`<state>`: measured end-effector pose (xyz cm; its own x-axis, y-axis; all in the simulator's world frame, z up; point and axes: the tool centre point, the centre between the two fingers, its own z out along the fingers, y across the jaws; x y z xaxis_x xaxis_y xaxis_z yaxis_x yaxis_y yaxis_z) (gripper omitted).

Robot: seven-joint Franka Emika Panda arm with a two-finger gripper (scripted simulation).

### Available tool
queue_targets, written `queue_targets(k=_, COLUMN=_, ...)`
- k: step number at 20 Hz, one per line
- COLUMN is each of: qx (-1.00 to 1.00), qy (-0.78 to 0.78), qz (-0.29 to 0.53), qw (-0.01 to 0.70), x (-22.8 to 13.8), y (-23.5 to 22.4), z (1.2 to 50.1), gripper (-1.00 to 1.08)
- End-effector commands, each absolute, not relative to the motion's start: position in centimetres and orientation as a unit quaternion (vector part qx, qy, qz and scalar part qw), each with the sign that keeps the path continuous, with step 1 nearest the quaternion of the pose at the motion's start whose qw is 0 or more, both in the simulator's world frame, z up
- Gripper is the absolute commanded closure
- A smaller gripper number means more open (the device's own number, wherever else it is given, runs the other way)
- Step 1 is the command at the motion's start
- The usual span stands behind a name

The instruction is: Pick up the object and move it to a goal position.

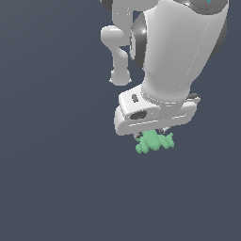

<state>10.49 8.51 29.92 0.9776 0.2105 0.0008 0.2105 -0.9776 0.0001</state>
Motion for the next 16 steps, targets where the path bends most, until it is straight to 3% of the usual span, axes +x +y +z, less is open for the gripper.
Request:
queue_targets(k=1, qx=0.994, qy=0.106, qz=0.000, qw=0.000, x=11.0, y=8.7, z=30.8, gripper=1.08)
queue_targets(k=16, qx=0.994, qy=0.106, qz=0.000, qw=0.000, x=12.2, y=9.3, z=32.6, gripper=1.08)
